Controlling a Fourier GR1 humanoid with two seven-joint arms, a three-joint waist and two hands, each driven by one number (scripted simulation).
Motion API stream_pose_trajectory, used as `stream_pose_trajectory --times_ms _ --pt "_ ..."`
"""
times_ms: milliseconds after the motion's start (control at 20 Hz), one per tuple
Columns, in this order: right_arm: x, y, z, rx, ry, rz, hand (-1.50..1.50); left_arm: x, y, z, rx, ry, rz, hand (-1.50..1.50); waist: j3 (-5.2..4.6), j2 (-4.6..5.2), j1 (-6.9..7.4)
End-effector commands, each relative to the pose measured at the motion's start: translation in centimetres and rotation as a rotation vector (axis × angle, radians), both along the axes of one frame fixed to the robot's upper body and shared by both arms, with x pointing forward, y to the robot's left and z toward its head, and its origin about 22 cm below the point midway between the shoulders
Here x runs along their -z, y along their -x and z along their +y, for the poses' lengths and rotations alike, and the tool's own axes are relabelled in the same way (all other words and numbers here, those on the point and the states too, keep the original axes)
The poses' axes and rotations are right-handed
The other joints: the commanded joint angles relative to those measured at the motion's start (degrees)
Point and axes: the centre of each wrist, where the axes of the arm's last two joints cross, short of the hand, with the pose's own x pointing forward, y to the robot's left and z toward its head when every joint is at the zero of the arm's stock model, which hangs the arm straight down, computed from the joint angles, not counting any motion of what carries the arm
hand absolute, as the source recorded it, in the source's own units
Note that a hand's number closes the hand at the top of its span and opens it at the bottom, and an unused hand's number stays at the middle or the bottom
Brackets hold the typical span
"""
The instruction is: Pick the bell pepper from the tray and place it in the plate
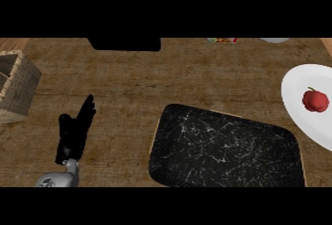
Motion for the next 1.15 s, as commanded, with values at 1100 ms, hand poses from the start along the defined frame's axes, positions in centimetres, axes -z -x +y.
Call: stream_pose_trajectory --times_ms 1100 --pt "0.3 5.3 -2.8 0.181 0.054 -0.013 -1.5 -0.1 -0.2 -0.9 0.008 0.008 -0.011 0.0 0.31 0.43 0.39"
